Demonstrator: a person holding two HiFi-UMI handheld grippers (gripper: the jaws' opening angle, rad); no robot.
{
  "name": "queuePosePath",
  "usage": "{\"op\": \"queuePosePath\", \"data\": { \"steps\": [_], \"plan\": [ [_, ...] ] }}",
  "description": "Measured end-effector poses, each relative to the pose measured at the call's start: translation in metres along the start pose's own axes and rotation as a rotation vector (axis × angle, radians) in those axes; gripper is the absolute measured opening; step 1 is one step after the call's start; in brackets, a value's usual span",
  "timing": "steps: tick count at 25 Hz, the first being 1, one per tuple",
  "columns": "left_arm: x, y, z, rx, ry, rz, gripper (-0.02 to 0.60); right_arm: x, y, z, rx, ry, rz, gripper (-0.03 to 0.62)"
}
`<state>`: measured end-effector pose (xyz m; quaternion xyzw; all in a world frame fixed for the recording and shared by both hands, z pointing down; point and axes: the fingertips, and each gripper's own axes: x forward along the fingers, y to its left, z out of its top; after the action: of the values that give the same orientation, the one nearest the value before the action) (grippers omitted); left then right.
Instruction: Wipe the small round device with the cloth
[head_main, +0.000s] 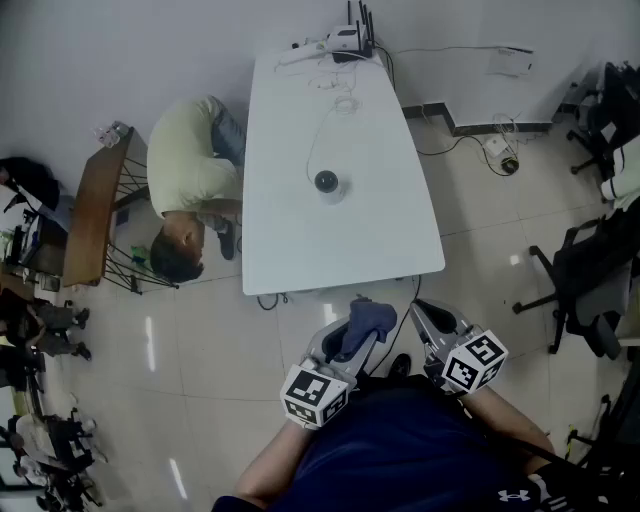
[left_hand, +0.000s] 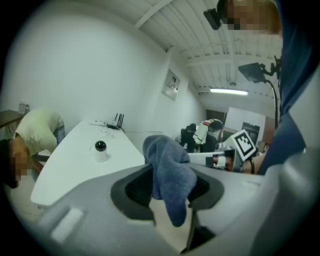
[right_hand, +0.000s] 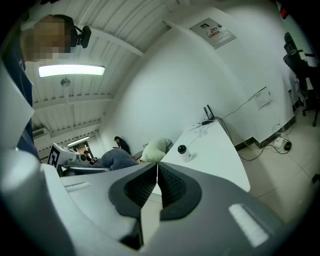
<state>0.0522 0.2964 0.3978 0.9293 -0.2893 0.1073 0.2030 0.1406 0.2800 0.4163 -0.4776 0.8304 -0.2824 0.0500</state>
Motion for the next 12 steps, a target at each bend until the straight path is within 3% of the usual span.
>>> {"op": "queuePosePath", "data": {
  "steps": [5, 8, 10, 12],
  "plan": [
    [0.008, 0.041, 0.018, -0.016, -0.030, 0.018, 0.150, 0.032, -0.012, 0.008, -0.021, 0.007, 0.011, 0.090],
    [0.012, 0.078, 0.033, -0.053, -0.062, 0.001, 0.150, 0.060, 0.001, 0.025, 0.035, -0.033, 0.123, 0.147],
    [0.016, 0.103, 0.045, -0.099, -0.086, -0.043, 0.150, 0.086, 0.014, 0.040, 0.128, -0.061, 0.222, 0.209],
    [0.023, 0.125, 0.060, -0.143, -0.108, -0.107, 0.150, 0.113, 0.019, 0.055, 0.203, -0.082, 0.267, 0.274]
  ]
}}
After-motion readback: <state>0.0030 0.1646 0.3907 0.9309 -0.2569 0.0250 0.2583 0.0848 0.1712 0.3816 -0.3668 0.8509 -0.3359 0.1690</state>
